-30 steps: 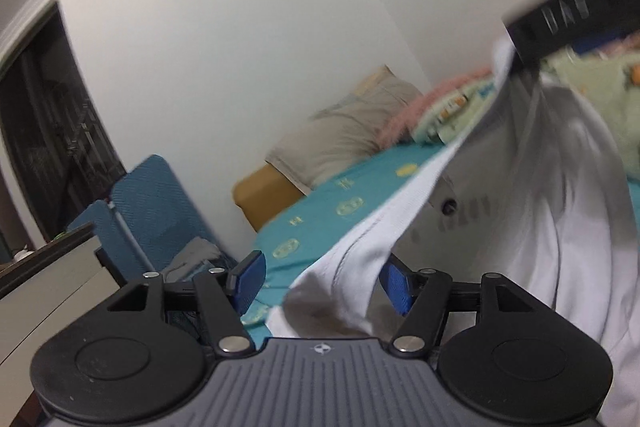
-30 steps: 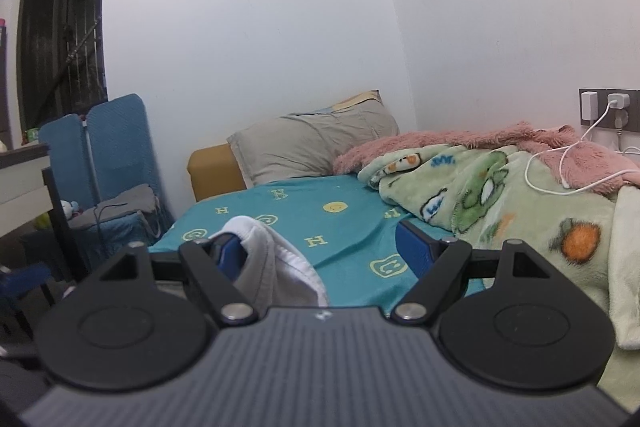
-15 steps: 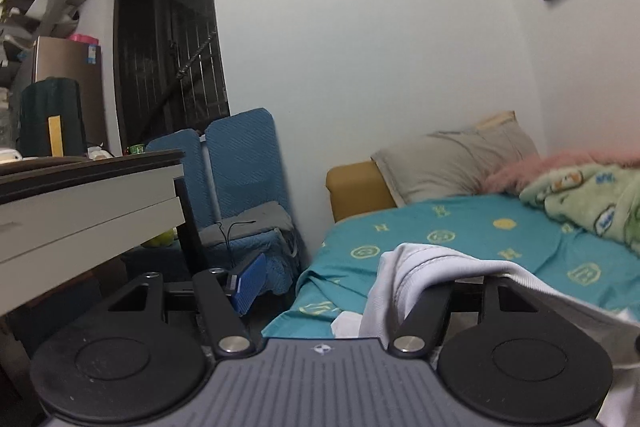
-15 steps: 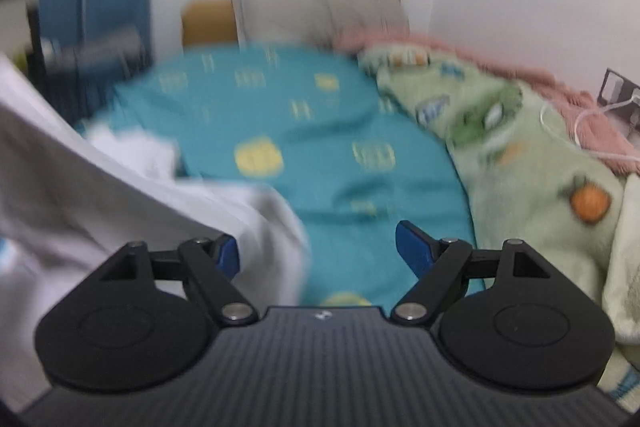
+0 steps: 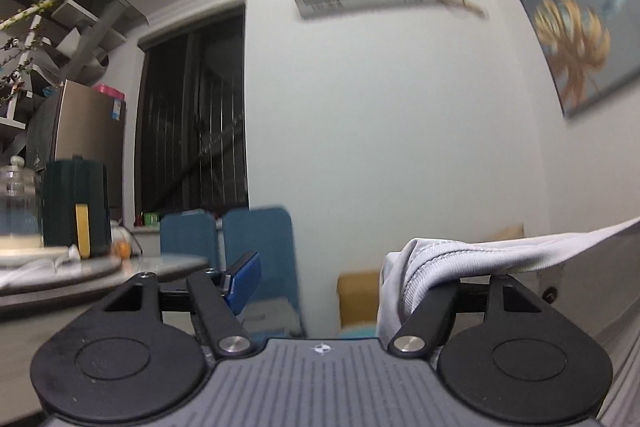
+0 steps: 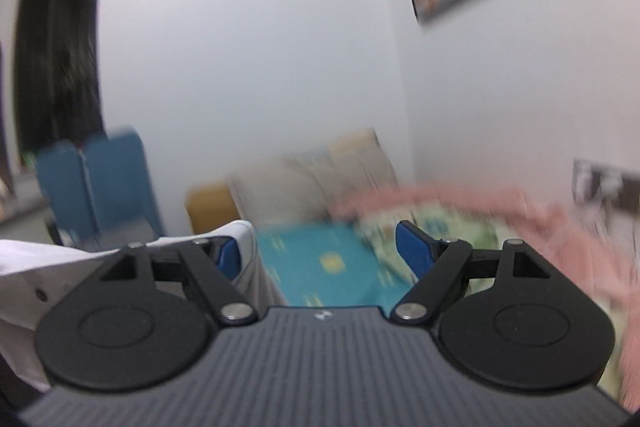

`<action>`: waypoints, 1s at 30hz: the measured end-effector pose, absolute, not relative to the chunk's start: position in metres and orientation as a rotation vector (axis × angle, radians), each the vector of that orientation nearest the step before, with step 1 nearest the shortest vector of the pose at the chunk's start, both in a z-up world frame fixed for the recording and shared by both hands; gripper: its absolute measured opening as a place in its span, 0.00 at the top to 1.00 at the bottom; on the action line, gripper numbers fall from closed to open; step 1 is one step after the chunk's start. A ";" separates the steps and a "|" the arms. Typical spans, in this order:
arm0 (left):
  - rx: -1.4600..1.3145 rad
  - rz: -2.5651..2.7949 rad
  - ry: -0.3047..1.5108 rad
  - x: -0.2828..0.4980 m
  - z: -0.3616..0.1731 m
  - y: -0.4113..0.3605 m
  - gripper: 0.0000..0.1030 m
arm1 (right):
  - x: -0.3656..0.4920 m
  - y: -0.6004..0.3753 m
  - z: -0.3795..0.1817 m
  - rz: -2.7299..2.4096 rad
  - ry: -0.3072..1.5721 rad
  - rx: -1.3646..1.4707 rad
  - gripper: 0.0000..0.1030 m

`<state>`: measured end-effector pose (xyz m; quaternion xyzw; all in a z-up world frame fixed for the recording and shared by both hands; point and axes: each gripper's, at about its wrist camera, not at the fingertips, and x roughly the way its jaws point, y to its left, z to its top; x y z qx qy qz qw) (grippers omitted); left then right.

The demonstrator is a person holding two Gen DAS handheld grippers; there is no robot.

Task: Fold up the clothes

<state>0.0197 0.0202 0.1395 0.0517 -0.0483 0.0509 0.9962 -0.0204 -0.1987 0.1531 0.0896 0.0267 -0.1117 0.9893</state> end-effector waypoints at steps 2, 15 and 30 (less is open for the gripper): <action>0.070 0.086 -0.135 0.006 0.191 0.029 0.31 | -0.036 -0.194 0.200 -0.202 -0.021 0.174 0.22; 0.025 -0.120 -0.274 -0.174 0.434 0.034 0.31 | -0.224 -0.185 0.406 -0.195 -0.373 0.135 0.20; 0.057 -0.220 0.159 0.014 0.339 0.018 0.31 | -0.058 -0.217 0.307 -0.238 0.000 0.083 0.20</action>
